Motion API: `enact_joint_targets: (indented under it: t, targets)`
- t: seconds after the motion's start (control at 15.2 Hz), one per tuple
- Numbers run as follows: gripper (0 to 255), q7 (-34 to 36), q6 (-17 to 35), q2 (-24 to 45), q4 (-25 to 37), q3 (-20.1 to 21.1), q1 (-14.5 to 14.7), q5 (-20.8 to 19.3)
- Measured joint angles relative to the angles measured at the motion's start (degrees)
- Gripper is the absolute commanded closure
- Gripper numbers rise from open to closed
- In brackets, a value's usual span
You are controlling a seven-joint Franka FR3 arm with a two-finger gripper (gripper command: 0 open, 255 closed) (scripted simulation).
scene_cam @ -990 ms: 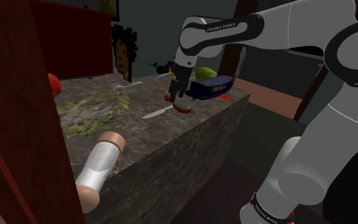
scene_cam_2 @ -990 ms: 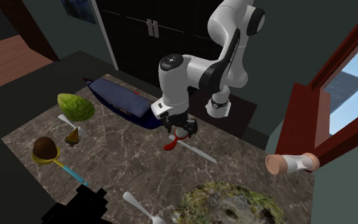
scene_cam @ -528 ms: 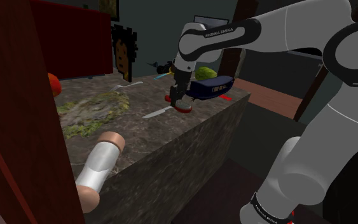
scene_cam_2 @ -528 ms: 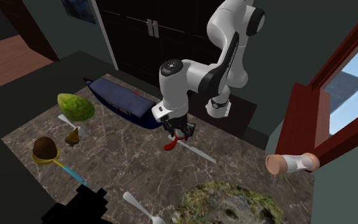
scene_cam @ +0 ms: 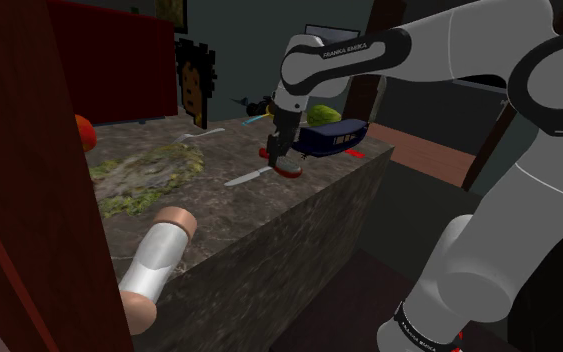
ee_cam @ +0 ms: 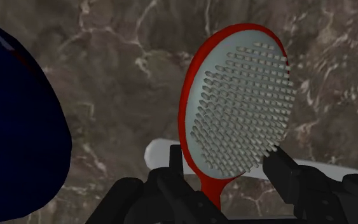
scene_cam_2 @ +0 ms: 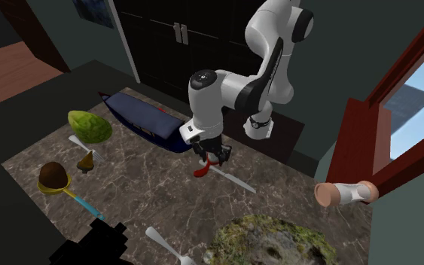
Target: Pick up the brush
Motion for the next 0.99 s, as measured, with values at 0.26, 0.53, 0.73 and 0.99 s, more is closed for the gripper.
enact_joint_targets:
  t: [0.26,0.53,0.73,0.99]
  targets:
    - [255,0.33,-2.67,-0.55,2.13,0.04,0.01,-0.16]
    - [255,0.54,-5.73,-0.97,4.79,0.01,-0.04,-0.30]
    - [255,0.89,-7.93,-1.02,6.96,0.10,0.03,-0.35]
    - [255,1.07,-10.68,-1.26,9.48,0.06,-0.01,-0.44]
